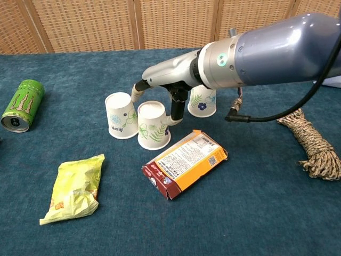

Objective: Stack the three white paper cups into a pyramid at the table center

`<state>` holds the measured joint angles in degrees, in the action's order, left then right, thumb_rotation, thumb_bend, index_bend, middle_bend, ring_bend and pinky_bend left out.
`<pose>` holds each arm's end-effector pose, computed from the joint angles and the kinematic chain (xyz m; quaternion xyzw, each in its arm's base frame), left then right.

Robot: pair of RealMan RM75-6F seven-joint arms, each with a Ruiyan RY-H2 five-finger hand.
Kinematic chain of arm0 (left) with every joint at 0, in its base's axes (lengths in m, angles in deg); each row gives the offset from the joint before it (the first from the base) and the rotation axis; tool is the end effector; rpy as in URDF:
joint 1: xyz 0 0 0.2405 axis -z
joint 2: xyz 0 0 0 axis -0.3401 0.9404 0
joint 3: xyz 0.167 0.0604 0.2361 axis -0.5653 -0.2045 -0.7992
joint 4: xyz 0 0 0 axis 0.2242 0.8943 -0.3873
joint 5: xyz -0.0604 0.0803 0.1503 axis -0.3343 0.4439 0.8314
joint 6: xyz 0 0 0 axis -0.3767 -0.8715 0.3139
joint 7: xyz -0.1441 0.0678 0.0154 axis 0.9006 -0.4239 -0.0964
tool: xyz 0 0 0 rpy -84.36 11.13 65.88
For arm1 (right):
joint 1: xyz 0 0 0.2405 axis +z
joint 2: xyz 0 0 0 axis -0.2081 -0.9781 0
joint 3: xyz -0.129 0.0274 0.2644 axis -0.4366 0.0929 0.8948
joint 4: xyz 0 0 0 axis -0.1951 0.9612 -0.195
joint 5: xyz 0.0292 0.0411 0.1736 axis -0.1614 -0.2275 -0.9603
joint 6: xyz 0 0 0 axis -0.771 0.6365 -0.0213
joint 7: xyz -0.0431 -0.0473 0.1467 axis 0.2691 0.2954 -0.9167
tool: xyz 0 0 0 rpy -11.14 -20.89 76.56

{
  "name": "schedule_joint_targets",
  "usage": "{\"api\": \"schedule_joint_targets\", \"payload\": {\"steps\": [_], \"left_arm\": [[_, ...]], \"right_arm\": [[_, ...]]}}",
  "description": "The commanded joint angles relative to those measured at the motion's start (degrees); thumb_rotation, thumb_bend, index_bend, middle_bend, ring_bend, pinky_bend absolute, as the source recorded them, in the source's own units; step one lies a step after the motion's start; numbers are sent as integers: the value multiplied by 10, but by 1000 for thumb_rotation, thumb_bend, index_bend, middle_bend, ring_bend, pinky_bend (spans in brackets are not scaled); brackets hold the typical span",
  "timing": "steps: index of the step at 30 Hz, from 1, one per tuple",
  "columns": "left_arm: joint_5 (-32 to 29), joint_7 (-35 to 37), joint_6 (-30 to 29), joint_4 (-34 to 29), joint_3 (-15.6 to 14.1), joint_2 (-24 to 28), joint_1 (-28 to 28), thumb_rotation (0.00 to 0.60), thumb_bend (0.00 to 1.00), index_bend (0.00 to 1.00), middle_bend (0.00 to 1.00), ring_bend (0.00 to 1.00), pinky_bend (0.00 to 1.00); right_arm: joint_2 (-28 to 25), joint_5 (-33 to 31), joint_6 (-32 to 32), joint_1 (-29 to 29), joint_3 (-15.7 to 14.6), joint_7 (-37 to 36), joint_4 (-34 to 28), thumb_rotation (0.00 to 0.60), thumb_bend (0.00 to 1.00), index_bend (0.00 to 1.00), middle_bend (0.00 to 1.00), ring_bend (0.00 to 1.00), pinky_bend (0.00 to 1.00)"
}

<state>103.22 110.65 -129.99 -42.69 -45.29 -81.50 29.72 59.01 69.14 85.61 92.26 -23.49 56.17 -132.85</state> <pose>-0.3163 0.1905 0.2588 -0.6211 -0.5165 -0.3709 0.4582 0.0031 -0.3882 -0.0300 0.8698 -0.3110 0.2593 0.2820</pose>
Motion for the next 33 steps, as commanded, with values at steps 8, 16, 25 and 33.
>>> {"api": "schedule_joint_targets", "payload": {"steps": [8,16,25,33], "left_arm": [[16,4,10,6,1,-11,15,600,437,21,0,0,15],[24,-6,14,4,3,-14,26,600,437,21,0,0,16],[30,-53,22,-16,7,-18,39,600,439,22,0,0,6],[9,-119,43,-30,20,-35,53,600,440,8,0,0,0]], "right_arm": [[-43,1,54,-27,-7,11,-82,600,459,99,66,0,322],[-90,50,78,-72,8,-34,-137,600,457,97,66,0,323],[-144,122,138,-143,2,-65,-197,600,453,95,66,0,316],[-174,194,221,-218,-8,-76,-242,600,447,67,65,0,253]]}}
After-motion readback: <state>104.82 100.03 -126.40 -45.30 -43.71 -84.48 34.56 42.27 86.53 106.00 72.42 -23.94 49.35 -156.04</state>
